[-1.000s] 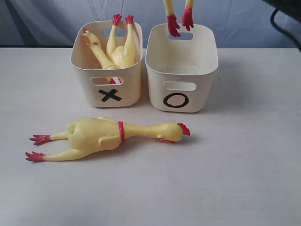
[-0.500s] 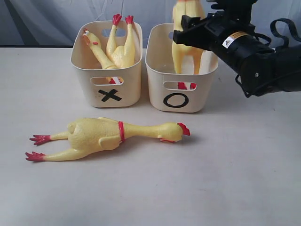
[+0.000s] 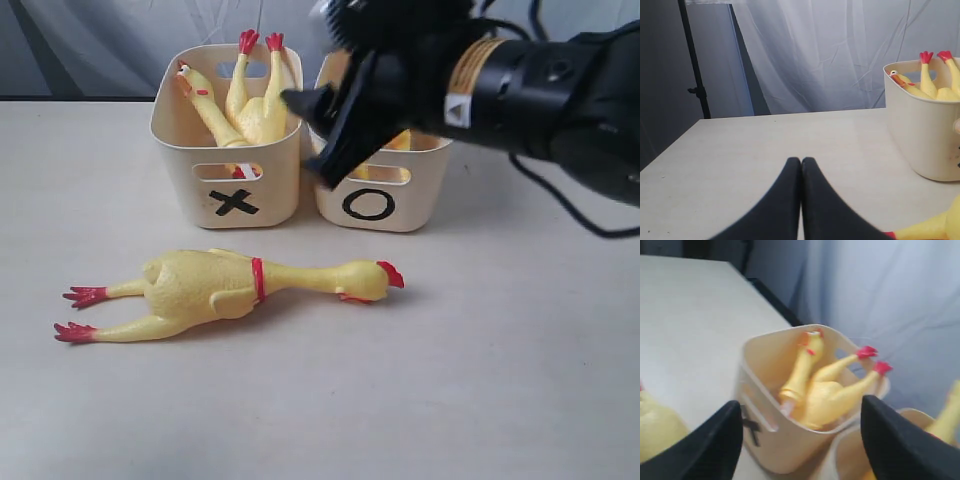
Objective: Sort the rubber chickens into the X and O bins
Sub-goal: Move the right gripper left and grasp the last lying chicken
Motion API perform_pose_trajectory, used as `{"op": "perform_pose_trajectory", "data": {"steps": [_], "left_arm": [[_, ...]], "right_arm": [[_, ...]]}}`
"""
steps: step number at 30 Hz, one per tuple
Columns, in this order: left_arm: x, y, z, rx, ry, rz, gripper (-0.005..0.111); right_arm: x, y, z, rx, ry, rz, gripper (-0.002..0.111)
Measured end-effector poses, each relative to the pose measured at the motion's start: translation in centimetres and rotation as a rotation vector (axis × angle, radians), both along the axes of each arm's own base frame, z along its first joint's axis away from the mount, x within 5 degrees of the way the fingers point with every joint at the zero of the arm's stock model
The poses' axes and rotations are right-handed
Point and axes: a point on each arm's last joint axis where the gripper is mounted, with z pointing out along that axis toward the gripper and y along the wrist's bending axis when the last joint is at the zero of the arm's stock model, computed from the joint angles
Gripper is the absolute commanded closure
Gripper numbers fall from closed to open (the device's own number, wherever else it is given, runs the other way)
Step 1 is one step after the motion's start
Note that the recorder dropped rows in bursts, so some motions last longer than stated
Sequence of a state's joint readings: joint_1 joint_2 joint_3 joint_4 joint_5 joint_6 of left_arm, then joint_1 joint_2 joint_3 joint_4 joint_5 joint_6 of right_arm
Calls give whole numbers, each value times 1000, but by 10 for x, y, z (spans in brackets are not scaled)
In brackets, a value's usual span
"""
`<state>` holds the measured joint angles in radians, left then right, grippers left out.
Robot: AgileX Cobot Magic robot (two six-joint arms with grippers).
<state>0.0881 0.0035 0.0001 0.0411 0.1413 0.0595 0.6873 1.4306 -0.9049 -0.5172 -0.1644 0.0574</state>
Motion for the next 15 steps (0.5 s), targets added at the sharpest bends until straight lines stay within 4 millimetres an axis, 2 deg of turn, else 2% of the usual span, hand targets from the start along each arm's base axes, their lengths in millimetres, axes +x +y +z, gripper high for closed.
{"op": "perform_pose_trajectory", "data": {"steps": [3,6,7,12,15], "left_arm": [[0,0,0,0,0,0,107],[0,0,0,0,0,0,107],[0,0,0,0,0,0,107],[0,0,0,0,0,0,107],[0,0,0,0,0,0,107]], "right_arm": [[-27,30,-11,-95,-6,138,45],[-43,55,-35,-217,-8,248,37],[-46,63,-49,-273,-2,282,34],[-38,83,-102,-449,84,310,31],[-28,98,-117,-498,120,291,31]]}}
